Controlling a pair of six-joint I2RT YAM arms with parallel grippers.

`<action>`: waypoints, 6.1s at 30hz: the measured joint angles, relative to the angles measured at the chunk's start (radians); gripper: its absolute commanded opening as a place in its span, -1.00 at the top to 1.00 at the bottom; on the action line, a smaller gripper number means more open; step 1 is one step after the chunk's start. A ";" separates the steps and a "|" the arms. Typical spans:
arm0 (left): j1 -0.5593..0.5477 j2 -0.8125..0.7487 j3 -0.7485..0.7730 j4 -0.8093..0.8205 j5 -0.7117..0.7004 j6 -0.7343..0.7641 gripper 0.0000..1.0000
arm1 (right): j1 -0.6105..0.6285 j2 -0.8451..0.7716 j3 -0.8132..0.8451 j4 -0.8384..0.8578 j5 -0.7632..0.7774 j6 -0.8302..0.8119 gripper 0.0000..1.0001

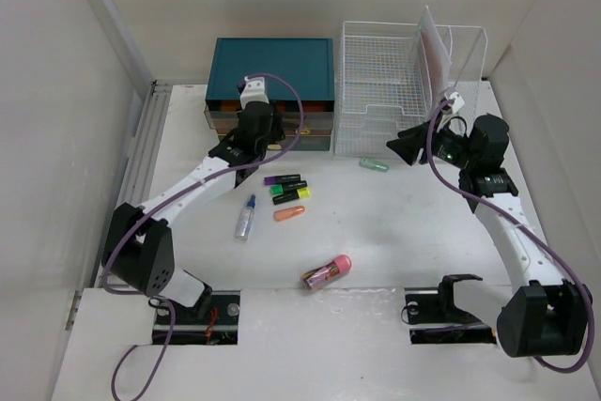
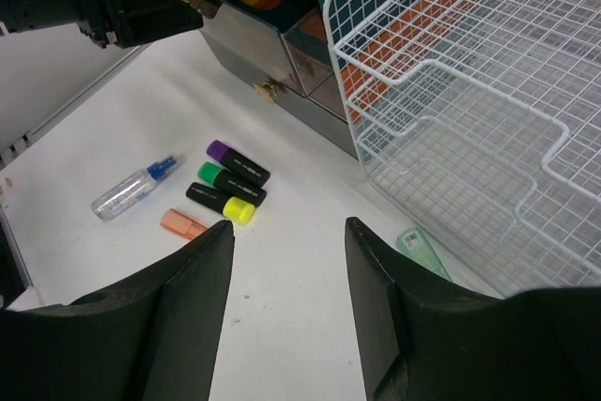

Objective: Organize the desk

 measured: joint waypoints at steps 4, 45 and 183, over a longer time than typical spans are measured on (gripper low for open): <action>-0.019 -0.037 -0.032 -0.012 -0.007 -0.008 0.71 | 0.000 0.000 0.000 0.000 -0.005 0.000 -0.13; -0.036 -0.849 -0.314 -0.095 0.172 0.045 -0.98 | 0.243 0.222 -0.026 -0.227 0.326 -1.054 0.03; -0.036 -0.933 -0.347 -0.075 0.175 0.088 -0.98 | 0.487 0.800 0.341 -0.363 1.125 -0.975 1.00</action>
